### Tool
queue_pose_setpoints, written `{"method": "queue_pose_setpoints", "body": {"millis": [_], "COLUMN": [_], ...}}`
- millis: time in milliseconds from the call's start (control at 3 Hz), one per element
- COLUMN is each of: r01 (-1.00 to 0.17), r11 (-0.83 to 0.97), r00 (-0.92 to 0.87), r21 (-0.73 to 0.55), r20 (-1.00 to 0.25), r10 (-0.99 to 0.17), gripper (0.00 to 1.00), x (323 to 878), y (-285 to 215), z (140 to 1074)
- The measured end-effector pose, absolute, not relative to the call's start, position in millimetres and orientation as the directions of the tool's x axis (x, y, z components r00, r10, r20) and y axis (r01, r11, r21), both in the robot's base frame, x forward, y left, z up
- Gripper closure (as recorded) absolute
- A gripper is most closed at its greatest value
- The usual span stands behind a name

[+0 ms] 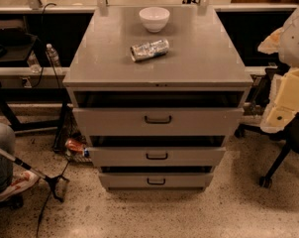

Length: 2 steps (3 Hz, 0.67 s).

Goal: Open middle drawer

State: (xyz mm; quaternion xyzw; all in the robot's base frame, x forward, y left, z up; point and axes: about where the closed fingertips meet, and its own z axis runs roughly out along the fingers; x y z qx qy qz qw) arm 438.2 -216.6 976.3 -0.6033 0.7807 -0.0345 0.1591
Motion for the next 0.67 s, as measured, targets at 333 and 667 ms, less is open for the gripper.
{"method": "queue_pose_setpoints", "body": {"millis": [333,667], "r01": [-0.931,-0.939], "r11": [0.270,0.248], "r00": [-0.221,-0.195], "r21": [-0.246,-0.237], "r20": [-0.207,-0.224], "r10": [-0.953,-0.955], "gripper": [0.00,0.00], "x": [438.2,439.0], "y": [-216.6,-222.3], "z": [976.3,952.3]}}
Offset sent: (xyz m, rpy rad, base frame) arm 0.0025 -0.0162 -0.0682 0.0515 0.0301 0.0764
